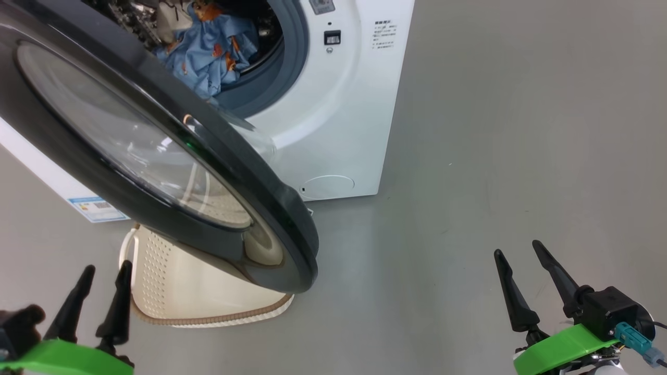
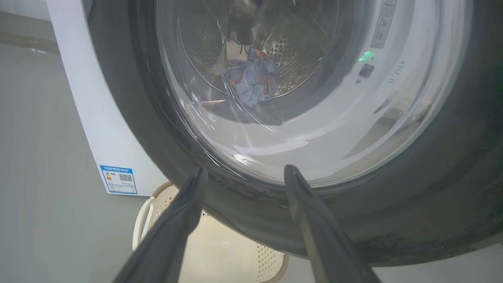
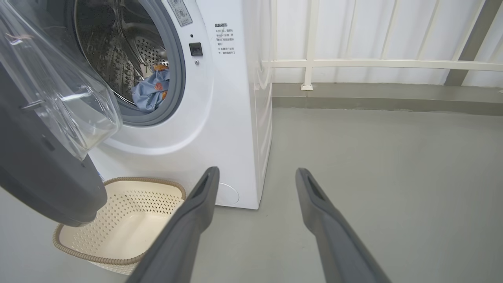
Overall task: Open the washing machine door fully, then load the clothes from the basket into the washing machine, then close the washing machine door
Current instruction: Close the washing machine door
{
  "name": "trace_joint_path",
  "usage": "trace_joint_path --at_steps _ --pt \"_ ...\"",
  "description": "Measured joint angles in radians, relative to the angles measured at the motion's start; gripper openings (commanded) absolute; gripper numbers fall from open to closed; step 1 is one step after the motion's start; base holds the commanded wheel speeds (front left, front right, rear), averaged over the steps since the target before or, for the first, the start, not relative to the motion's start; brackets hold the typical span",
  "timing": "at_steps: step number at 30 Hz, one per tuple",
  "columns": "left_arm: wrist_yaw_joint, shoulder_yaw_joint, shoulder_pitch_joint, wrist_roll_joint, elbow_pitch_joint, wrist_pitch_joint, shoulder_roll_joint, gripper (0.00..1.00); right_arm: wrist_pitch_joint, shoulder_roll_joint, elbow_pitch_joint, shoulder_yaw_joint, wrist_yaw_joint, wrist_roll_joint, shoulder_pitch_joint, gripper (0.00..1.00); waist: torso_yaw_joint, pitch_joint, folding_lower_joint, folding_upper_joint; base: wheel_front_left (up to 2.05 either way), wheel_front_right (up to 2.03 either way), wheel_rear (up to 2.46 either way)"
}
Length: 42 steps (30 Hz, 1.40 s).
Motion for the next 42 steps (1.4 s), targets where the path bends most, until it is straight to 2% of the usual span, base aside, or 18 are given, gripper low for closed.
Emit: trace_joint_path --at_steps 7,10,15,25,26,27,28,29,35,42 --pt "0.000 0.103 0.063 0.206 -0.058 -0.003 -0.084 1.00 0.000 0.000 -0.005 -0.001 0.000 0.000 0.000 1.00 -0.003 -0.010 0.0000 0.0000 0.00 0.00 0.00" --pt "0.000 0.128 0.088 0.260 -0.063 -0.003 -0.117 1.00 0.000 0.001 -0.005 -0.001 0.000 0.000 0.000 1.00 -0.002 -0.012 0.0000 0.0000 0.00 0.00 0.00" --pt "0.000 0.154 0.125 0.291 -0.040 -0.003 -0.162 1.00 0.000 0.005 0.002 -0.001 0.000 0.000 0.000 1.00 0.001 -0.016 0.0000 0.0000 0.00 0.00 0.00" --pt "0.000 0.175 0.127 0.306 -0.016 -0.003 -0.188 1.00 0.000 0.007 0.004 0.005 0.000 0.000 0.000 1.00 0.012 -0.021 0.0000 0.0000 0.00 0.00 0.00" --pt "0.000 0.175 0.127 0.306 -0.015 -0.003 -0.189 1.00 0.000 0.007 0.003 0.009 0.000 0.000 0.000 0.98 0.013 -0.021 0.0000 0.0000 0.00 0.00 0.00" --pt "0.000 0.174 0.127 0.306 -0.014 -0.003 -0.190 1.00 0.000 0.008 0.001 0.014 0.000 0.000 0.000 0.49 0.016 -0.022 0.0000 -0.0001 0.00 0.00 0.00" --pt "0.000 0.174 0.127 0.306 -0.014 -0.003 -0.192 1.00 0.000 0.010 -0.001 0.018 0.000 0.002 -0.001 0.07 0.018 -0.023 0.0000 0.0000 0.00 0.00 0.00" --pt "0.000 0.174 0.127 0.306 -0.014 -0.003 -0.194 1.00 0.000 0.011 -0.003 0.024 0.000 0.006 -0.003 0.00 0.021 -0.023 0.0000 0.0000 0.00 0.00 0.00" --pt "0.000 0.194 0.127 0.306 -0.035 -0.003 -0.218 1.00 0.000 0.026 -0.038 0.079 0.000 0.033 -0.098 0.00 0.032 -0.026 0.0000 0.0000 0.00 0.00 0.00" --pt "0.000 0.209 0.128 0.315 -0.059 -0.003 -0.235 1.00 0.000 0.040 -0.163 0.165 0.000 0.052 -0.238 0.00 0.064 -0.033 0.0000 0.0000 0.00 0.00 0.00"
